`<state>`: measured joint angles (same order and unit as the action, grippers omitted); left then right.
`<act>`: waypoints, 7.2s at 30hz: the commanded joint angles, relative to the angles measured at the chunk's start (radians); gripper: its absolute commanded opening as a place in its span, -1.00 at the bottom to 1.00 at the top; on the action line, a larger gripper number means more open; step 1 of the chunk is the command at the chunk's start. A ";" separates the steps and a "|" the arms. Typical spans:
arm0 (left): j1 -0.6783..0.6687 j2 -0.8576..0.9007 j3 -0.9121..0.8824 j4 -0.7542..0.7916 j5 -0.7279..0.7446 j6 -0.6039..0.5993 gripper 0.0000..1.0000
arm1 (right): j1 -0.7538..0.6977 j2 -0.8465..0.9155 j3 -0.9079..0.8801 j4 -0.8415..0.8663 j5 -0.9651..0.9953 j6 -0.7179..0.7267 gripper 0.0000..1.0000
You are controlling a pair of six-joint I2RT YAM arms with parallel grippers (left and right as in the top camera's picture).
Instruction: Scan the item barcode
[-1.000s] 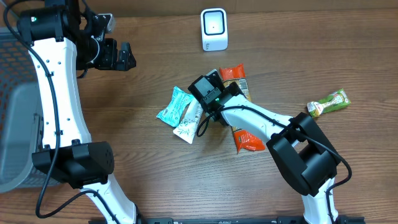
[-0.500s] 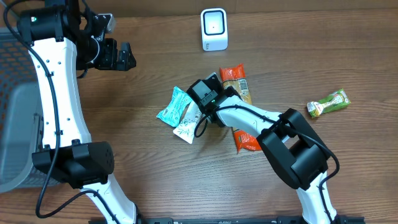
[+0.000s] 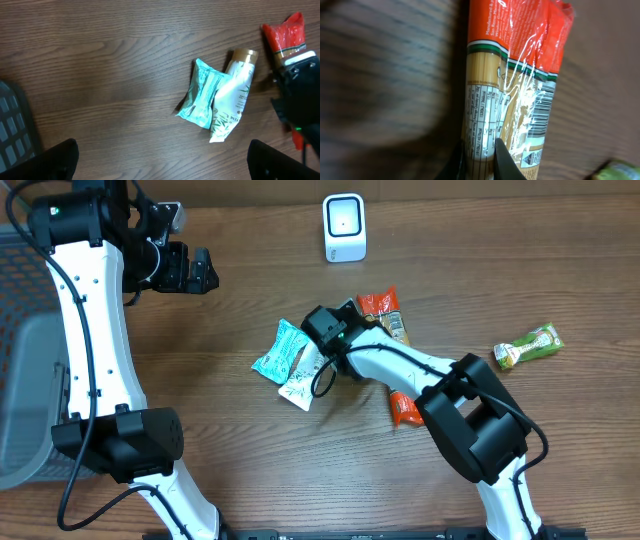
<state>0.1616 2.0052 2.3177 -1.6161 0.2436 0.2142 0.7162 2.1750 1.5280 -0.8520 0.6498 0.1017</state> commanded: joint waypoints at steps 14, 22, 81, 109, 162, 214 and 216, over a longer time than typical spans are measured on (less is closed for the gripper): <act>0.001 0.010 0.006 0.001 0.012 0.018 0.99 | -0.299 -0.243 -0.084 0.118 -1.335 0.074 -0.92; 0.001 0.010 0.006 0.001 0.011 0.018 0.99 | -0.412 -0.243 -0.290 0.253 -1.286 0.164 -0.81; 0.002 0.010 0.006 0.001 0.012 0.018 0.99 | -0.418 -0.266 0.195 0.605 -1.333 0.449 -0.93; 0.002 0.010 0.006 0.001 0.011 0.018 0.99 | -0.441 0.066 0.196 0.978 -1.255 0.476 -0.93; 0.002 0.011 0.006 0.001 0.012 0.018 0.99 | -0.290 0.081 0.196 1.205 -0.876 1.054 -0.93; 0.000 0.011 0.006 0.001 0.011 0.018 0.99 | -0.396 -0.571 0.196 0.077 -0.542 0.508 -0.93; 0.000 0.011 0.006 0.001 0.012 0.018 0.99 | -0.446 -0.568 0.193 -0.082 -0.414 0.602 -0.92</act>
<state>0.1616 2.0052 2.3177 -1.6161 0.2440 0.2146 0.3481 1.5925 1.7107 -0.8196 -0.0341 0.5724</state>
